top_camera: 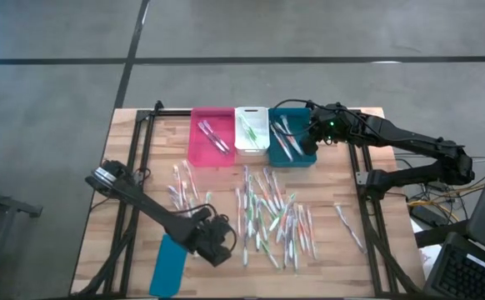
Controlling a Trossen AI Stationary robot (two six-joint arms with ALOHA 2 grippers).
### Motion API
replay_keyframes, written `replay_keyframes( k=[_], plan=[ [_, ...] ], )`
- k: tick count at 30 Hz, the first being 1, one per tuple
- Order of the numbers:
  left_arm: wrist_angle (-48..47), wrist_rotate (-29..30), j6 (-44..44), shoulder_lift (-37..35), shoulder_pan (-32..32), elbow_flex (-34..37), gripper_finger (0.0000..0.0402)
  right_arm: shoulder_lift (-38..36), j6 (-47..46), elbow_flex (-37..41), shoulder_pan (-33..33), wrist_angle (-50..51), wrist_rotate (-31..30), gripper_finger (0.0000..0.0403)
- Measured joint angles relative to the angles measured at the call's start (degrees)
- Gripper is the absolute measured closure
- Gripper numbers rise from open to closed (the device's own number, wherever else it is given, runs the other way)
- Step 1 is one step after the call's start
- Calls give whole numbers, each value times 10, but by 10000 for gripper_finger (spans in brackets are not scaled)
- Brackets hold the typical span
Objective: Pick & Place Toothbrushes
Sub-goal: Put the violet toothbrush into the pink bin
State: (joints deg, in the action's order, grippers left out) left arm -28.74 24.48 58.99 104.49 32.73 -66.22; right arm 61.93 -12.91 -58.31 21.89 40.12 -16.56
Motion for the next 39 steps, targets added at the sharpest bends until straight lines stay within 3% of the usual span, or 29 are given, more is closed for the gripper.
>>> replay_keyframes(
  k=[5,15,19,25,32,39],
  plan=[
    [-36,65,-23,-58,0,0,399,0,-1,2,0,0,0,394],
    [-53,328,-152,-191,-38,0,400,0,0,8,0,-1,0,394],
    [-33,370,-212,-230,-86,0,400,0,0,8,0,-1,0,394],
    [38,354,-325,-264,-194,0,401,0,0,9,0,-2,0,394],
    [110,191,-366,-276,-358,0,401,1,1,16,0,-2,0,394],
    [114,90,-335,-275,-496,-1,401,1,13,26,0,-1,0,394]
  ],
)
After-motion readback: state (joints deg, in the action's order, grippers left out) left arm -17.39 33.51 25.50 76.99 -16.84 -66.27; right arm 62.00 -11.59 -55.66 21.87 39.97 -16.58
